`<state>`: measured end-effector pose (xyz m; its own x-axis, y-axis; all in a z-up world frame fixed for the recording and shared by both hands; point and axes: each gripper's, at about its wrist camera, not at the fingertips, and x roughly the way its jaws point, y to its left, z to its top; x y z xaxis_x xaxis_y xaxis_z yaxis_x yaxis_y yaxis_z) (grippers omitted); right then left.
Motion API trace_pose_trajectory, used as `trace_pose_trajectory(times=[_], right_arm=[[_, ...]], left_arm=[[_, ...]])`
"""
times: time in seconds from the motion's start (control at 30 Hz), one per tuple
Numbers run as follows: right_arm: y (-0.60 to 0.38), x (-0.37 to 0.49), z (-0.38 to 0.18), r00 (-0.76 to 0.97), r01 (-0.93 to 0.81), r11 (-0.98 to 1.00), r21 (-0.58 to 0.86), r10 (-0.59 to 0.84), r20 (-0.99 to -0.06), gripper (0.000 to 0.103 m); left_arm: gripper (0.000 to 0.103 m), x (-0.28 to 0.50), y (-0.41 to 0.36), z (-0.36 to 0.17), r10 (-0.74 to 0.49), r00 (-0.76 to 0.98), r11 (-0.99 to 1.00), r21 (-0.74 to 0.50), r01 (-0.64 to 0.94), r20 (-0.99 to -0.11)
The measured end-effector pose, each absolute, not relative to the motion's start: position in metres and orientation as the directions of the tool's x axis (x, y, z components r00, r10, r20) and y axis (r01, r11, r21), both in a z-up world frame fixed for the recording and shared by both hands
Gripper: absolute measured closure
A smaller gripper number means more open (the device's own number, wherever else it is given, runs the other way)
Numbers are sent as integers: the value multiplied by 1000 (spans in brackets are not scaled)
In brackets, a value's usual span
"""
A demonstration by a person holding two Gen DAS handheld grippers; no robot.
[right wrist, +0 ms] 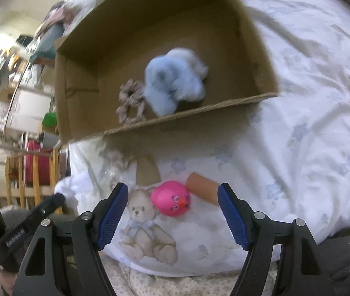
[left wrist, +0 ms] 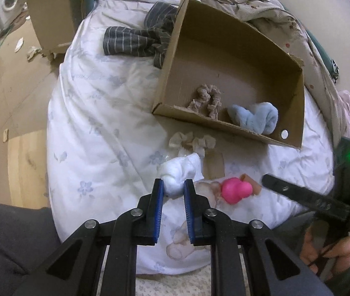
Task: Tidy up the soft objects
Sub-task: 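Grasp the white cloth with the left tool while the right tool grasps the pink duck, then carry the white cloth and pink duck into the box and open both tools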
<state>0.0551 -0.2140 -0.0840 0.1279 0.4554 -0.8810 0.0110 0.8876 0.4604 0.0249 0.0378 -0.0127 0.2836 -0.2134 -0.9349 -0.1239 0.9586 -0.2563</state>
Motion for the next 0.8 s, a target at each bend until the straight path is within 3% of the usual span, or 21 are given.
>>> trace_pose_trajectory(times=[0.07,0.23,0.37,0.4,0.43,0.47,0.8], right_arm=[[-203,54,-91,82,-20,887,461,461,-883,25],[-181,54,-103,20,-85,908,409,412,-911,41],[-169,56,-112,-2,-120,930,347,349,-937,44],[-167,56,-115,-8,-125,934,334,335,-942,48],[-166,57,-117,-13,-132,937,322,324,-946,64],[-165,57,-119,-16,-138,939,315,316,-949,68],[-155,45,-84,74,-230,908,351,376,-924,69]], left_arm=[[88,20,37,-15,-235,259,956,-271,-115,-937],[88,13,35,-20,-224,237,962,-254,-104,-945],[88,14,37,-21,-210,244,963,-244,-116,-947],[88,14,38,-21,-208,246,963,-242,-118,-947],[88,15,38,-21,-205,248,964,-240,-119,-947],[88,16,38,-21,-205,251,964,-240,-119,-946],[88,18,37,-20,-173,270,968,-214,-132,-947]])
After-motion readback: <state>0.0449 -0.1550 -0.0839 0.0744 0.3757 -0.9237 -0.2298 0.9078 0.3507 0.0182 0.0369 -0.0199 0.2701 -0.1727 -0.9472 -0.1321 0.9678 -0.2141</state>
